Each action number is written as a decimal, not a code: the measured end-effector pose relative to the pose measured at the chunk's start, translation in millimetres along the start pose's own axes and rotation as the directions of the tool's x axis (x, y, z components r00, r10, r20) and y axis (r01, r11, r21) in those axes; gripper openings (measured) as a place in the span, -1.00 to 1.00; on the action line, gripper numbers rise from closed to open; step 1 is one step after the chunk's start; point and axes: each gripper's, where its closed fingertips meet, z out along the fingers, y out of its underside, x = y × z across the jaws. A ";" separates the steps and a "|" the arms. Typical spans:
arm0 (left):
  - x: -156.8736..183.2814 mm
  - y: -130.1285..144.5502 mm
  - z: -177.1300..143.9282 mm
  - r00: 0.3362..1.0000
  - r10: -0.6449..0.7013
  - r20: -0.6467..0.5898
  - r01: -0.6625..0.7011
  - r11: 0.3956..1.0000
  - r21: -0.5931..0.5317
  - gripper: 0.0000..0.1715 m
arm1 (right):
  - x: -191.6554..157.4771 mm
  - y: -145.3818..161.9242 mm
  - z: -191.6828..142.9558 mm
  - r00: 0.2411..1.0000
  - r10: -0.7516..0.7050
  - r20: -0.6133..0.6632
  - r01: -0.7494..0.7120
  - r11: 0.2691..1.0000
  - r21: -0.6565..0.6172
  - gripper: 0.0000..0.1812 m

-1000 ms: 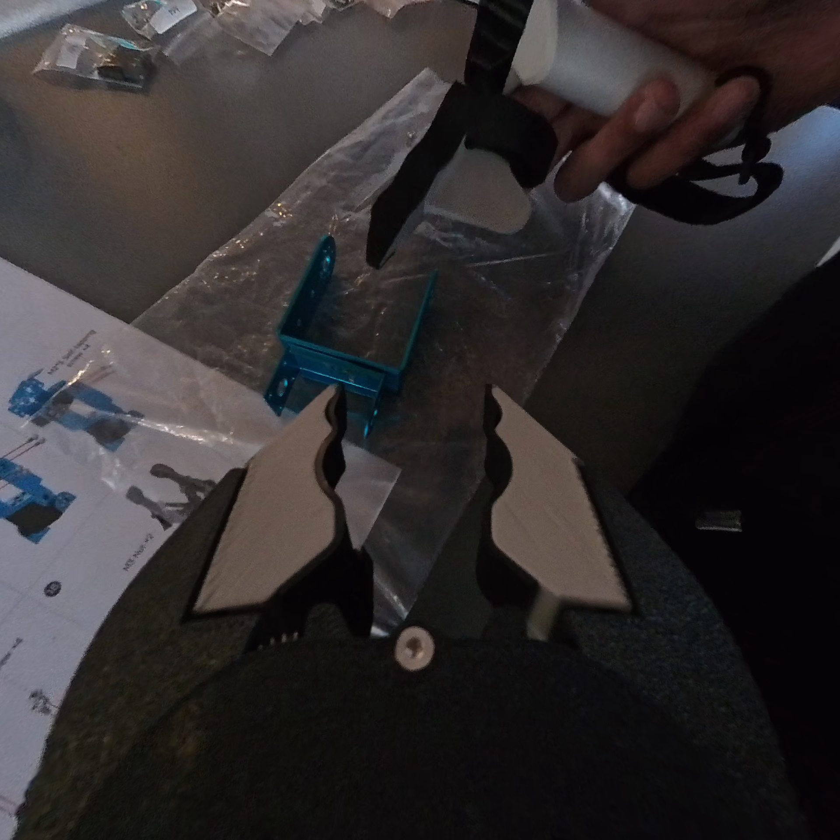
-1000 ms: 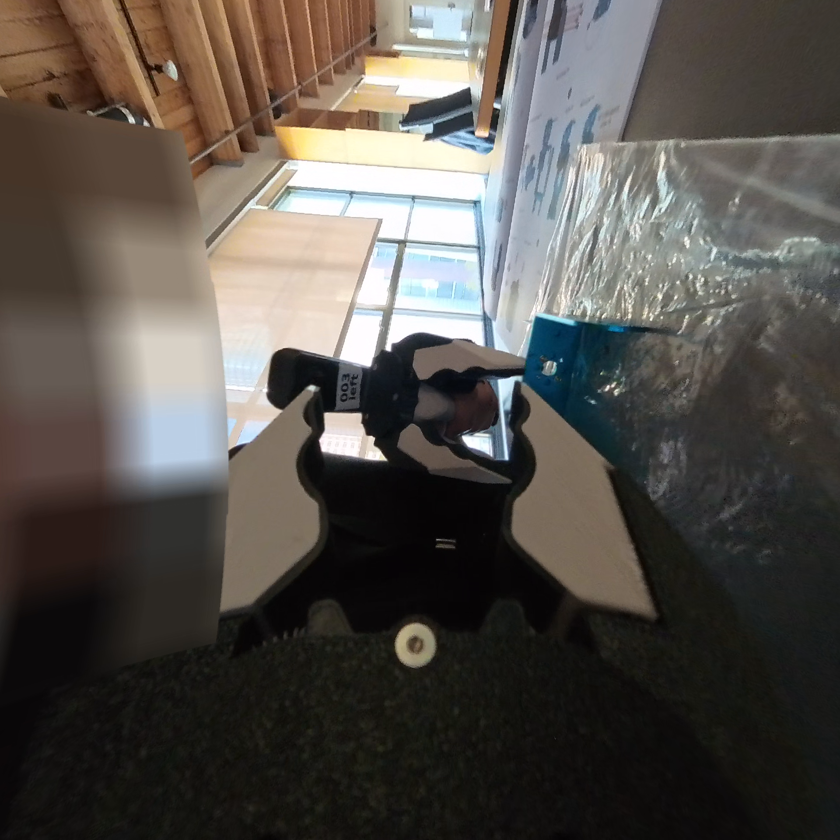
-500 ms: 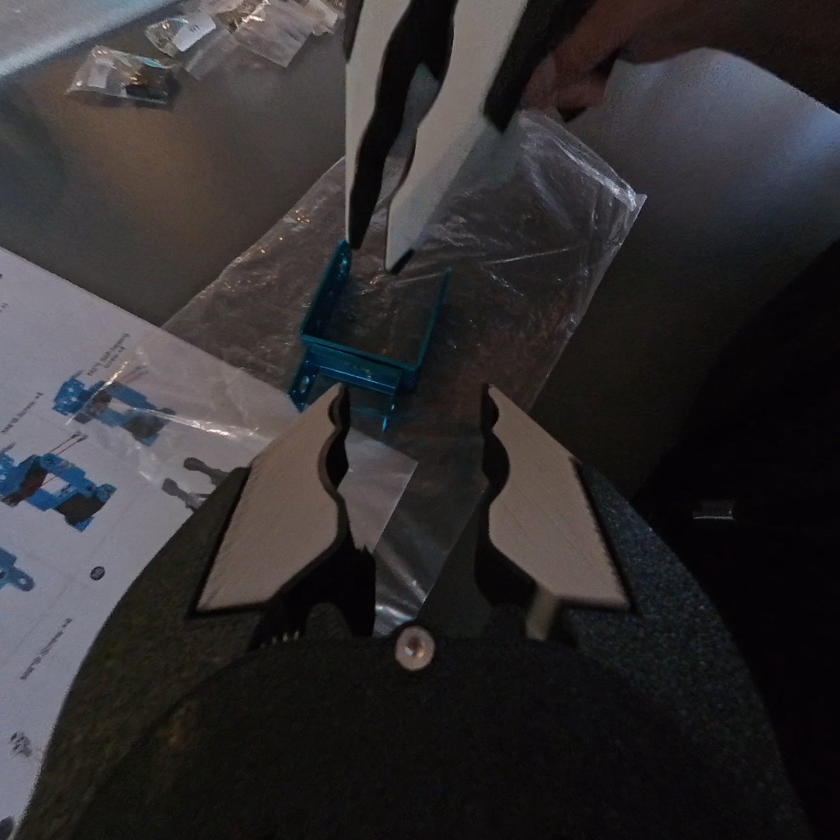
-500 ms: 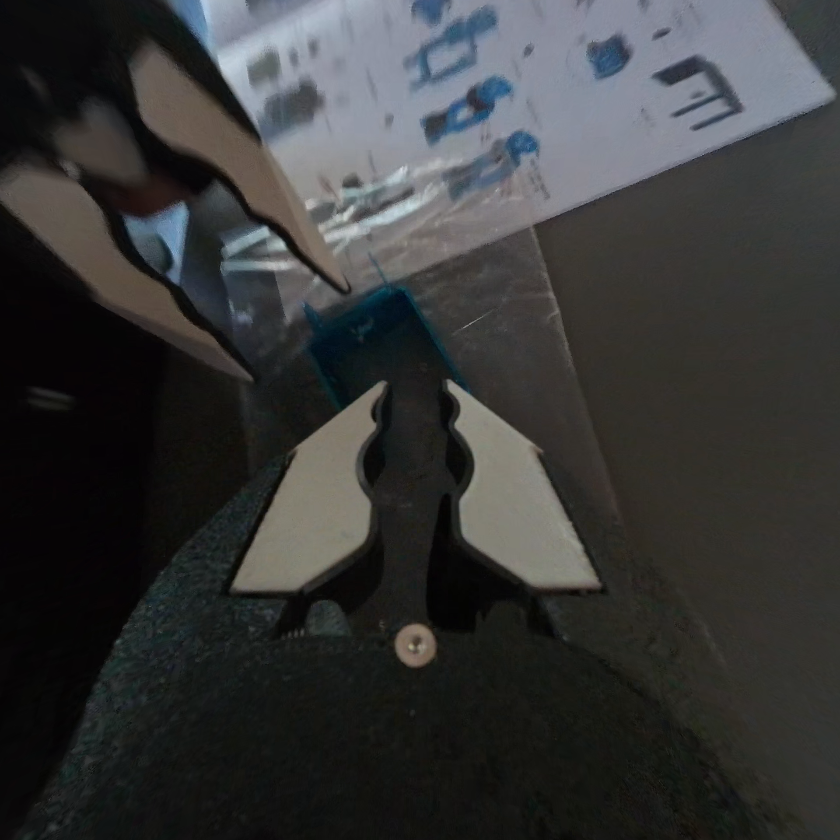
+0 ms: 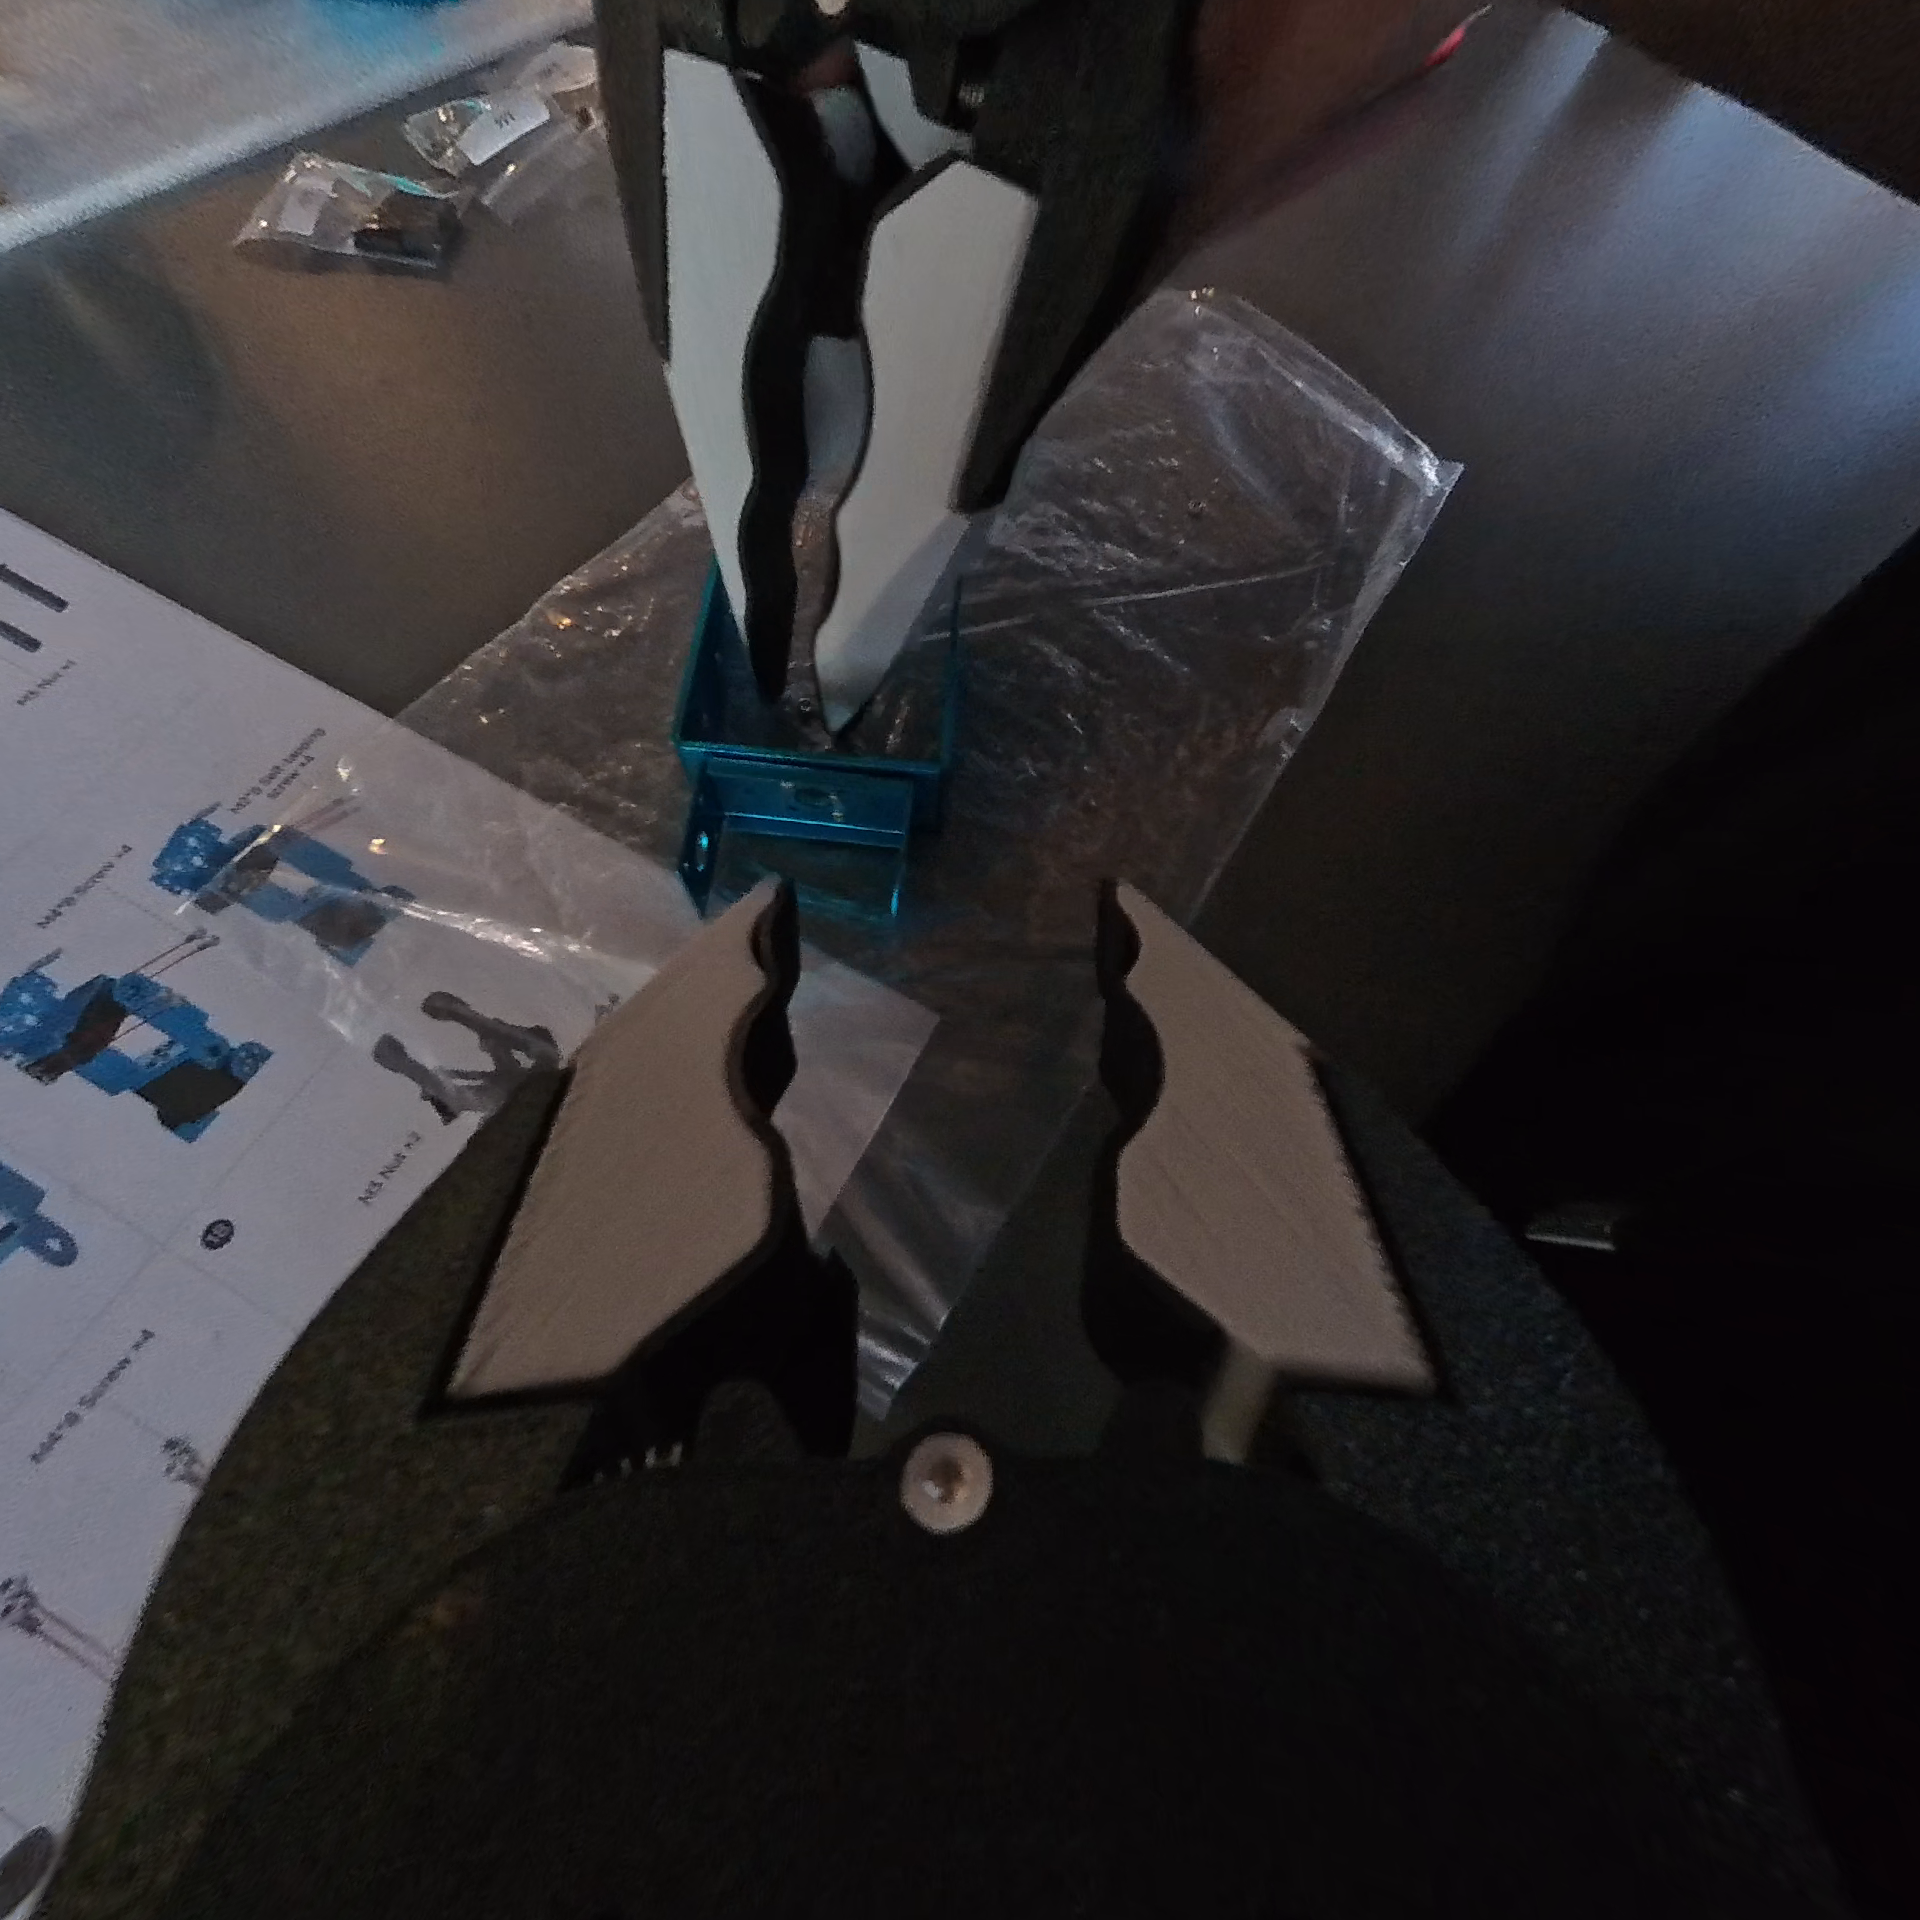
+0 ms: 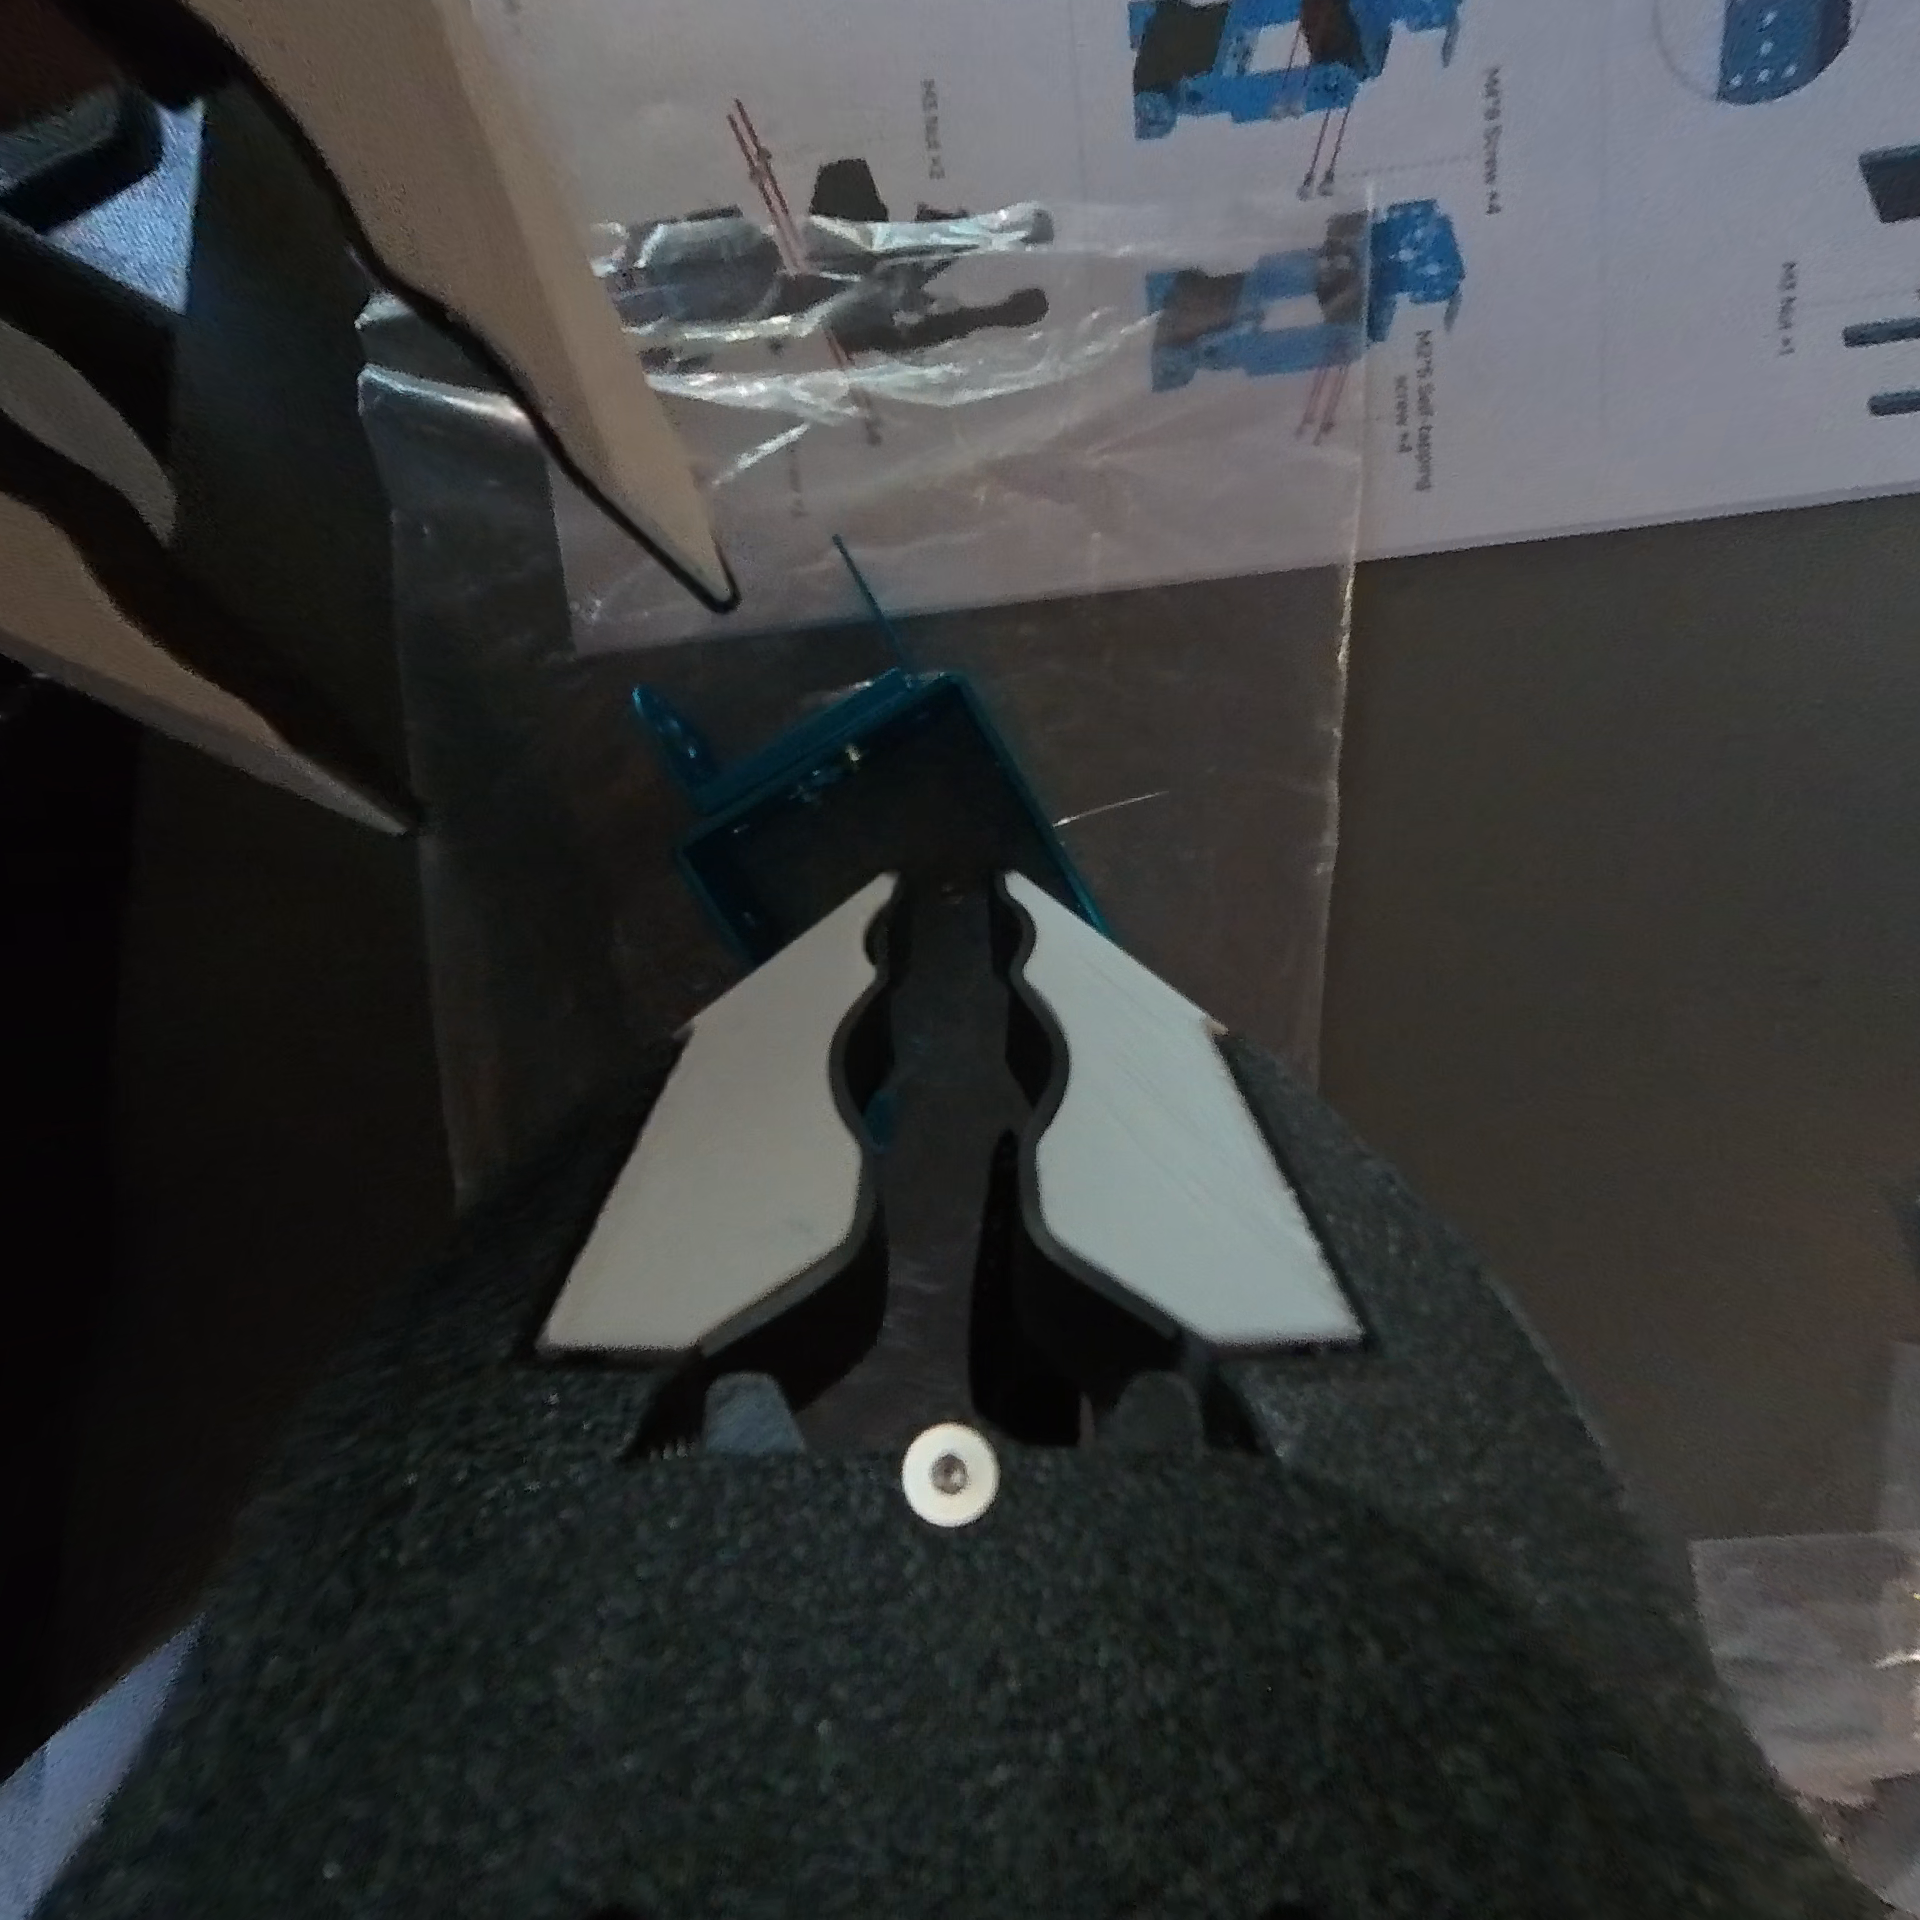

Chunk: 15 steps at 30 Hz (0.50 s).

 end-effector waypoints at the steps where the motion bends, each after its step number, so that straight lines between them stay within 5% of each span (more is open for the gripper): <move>1: 1.1 -0.1 -0.2 1.000 0.000 -0.004 0.000 1.000 0.005 -0.34 | 1.1 0.4 -0.1 1.000 -0.003 -0.004 0.003 1.000 -0.011 -0.87; 15: -1.5 4.0 -5.3 1.000 0.001 0.017 -0.001 1.000 0.009 -0.34 | 0.3 1.3 -1.4 0.996 -0.042 -0.083 0.045 0.998 0.033 -0.99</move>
